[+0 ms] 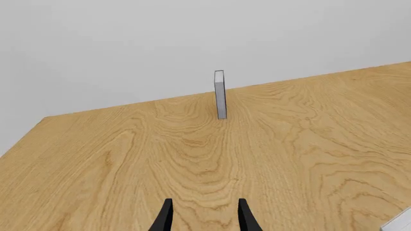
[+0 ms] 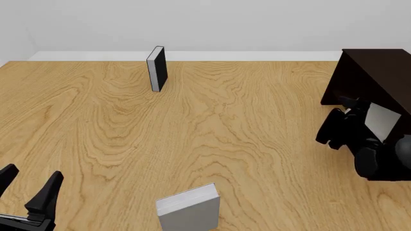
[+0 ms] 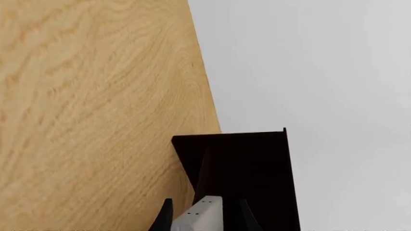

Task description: Pick up the book on the right and place it on the cabinet shelf.

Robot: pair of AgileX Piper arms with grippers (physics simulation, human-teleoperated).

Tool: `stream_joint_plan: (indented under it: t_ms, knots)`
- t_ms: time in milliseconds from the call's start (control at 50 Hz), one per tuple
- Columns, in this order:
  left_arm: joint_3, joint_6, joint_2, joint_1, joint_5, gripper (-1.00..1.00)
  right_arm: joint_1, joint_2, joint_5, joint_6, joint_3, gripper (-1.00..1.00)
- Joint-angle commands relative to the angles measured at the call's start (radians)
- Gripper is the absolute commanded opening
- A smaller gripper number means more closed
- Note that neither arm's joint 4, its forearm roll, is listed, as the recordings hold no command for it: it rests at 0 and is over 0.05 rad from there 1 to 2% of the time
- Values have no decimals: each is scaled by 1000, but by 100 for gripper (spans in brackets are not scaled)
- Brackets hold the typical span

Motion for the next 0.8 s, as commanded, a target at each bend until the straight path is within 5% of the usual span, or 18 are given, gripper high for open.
stream_joint_plan:
  t_ms: [20,800]
  knots:
    - [0,0,0,0,1,100,-14,0,-13,-1,10,100]
    - [0,2,1,-7,-2,100,-76,-42,-40,6,75,100]
